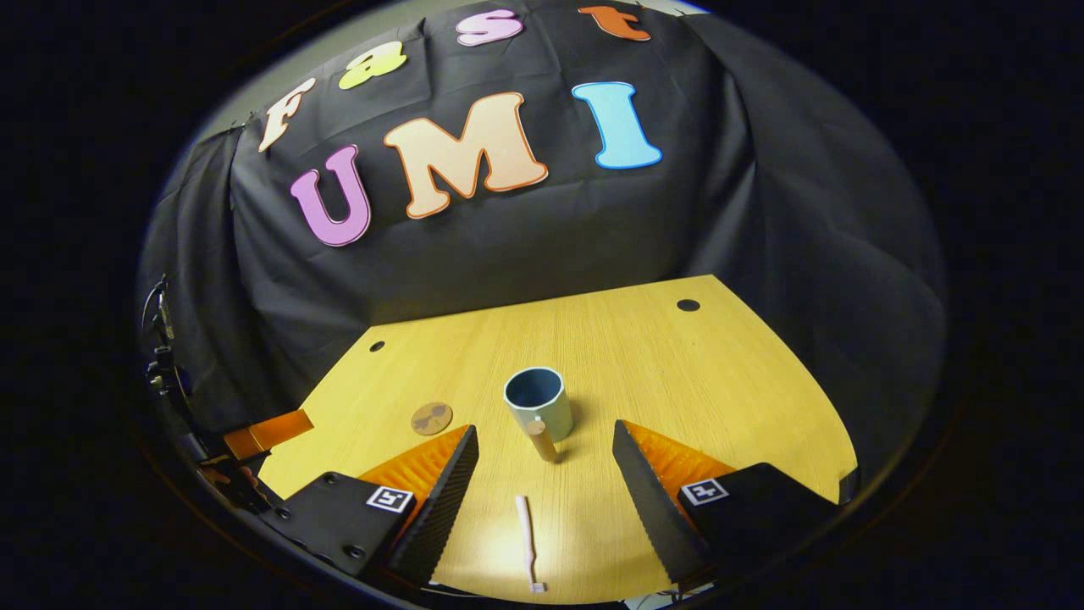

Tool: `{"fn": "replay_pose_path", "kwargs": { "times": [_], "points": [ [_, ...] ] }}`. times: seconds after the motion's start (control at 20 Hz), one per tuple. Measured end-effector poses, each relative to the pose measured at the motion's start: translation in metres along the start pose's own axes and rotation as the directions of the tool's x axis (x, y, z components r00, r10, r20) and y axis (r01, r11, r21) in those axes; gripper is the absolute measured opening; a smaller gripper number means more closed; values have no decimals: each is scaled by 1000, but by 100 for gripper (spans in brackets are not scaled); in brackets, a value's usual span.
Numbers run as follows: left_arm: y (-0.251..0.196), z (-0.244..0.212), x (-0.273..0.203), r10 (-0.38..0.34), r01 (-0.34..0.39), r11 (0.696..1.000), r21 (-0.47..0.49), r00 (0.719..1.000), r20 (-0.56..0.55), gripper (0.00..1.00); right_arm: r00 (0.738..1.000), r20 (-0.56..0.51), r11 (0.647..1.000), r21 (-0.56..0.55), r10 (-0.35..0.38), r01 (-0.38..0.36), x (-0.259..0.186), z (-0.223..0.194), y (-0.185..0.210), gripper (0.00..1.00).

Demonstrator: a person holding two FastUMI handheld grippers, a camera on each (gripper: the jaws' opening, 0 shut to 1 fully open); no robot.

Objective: Put the toothbrush and toothpaste on the desktop into the cup, then pick up the cup and place it on the coaster on the desktop.

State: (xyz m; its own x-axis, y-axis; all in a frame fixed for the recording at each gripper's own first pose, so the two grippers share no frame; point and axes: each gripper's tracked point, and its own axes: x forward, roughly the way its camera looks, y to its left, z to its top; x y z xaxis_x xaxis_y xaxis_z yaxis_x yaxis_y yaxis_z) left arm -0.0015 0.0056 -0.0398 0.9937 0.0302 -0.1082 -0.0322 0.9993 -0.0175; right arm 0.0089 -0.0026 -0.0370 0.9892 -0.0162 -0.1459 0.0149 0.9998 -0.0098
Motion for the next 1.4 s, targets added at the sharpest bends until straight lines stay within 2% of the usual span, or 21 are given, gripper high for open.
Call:
{"fn": "replay_pose_path", "kwargs": {
  "times": [0.15,0.2,0.25,0.4,0.5,0.55,0.6,0.65,0.7,0.75,0.85,0.95,1.0,1.1,1.15,1.2,1.3,1.35,1.4],
  "points": [
    [7,-13,-5,22,-21,1000,16,999,-27,96,997,-82,1000,-25,2,-4,8,-22,3,98],
    [9,-16,-7,28,-27,999,16,999,-38,96,993,-114,999,-36,8,-12,11,-29,6,94],
    [12,-21,-9,34,-34,999,13,998,-48,95,988,-153,999,-47,19,-26,15,-41,10,98],
    [17,-35,-16,53,-54,998,-14,995,-86,95,958,-281,992,-96,56,-86,29,-75,30,94],
    [23,-44,-21,82,-84,996,-18,991,-103,95,935,-349,981,-151,59,-118,41,-94,39,99],
    [25,-46,-20,93,-96,995,-23,990,-111,95,924,-380,976,-175,54,-129,44,-104,41,94],
    [25,-48,-22,98,-103,994,-32,988,-119,95,906,-421,971,-198,41,-136,48,-113,42,99],
    [28,-51,-24,104,-110,993,-43,987,-126,95,884,-467,965,-221,25,-144,53,-124,43,99],
    [29,-53,-26,109,-117,992,-52,985,-133,95,866,-500,959,-237,15,-153,56,-130,42,94],
    [32,-57,-28,119,-129,990,-61,982,-144,95,844,-537,954,-256,-4,-158,60,-138,42,99],
    [36,-60,-30,135,-147,987,-69,979,-152,95,813,-583,956,-245,-13,-161,66,-152,43,99],
    [40,-63,-32,152,-165,984,-68,975,-163,95,765,-643,961,-236,-43,-144,74,-165,38,99],
    [39,-65,-31,159,-173,983,-66,971,-178,95,735,-674,964,-237,-72,-123,78,-172,33,92],
    [39,-67,-32,156,-170,983,-63,970,-185,95,710,-697,964,-243,-99,-104,83,-179,28,80],
    [40,-70,-31,153,-167,984,-58,969,-196,95,695,-710,964,-247,-115,-93,86,-183,26,81],
    [41,-71,-30,152,-166,985,-56,967,-203,95,689,-714,965,-249,-123,-85,88,-185,24,72],
    [41,-73,-26,147,-162,985,-57,966,-212,95,679,-724,967,-240,-122,-83,90,-187,27,65],
    [41,-73,-25,142,-158,986,-60,967,-214,95,677,-727,968,-236,-119,-83,91,-188,27,63],
    [40,-72,-23,140,-156,986,-60,966,-217,95,672,-731,968,-236,-123,-80,90,-188,27,64]
  ]
}}
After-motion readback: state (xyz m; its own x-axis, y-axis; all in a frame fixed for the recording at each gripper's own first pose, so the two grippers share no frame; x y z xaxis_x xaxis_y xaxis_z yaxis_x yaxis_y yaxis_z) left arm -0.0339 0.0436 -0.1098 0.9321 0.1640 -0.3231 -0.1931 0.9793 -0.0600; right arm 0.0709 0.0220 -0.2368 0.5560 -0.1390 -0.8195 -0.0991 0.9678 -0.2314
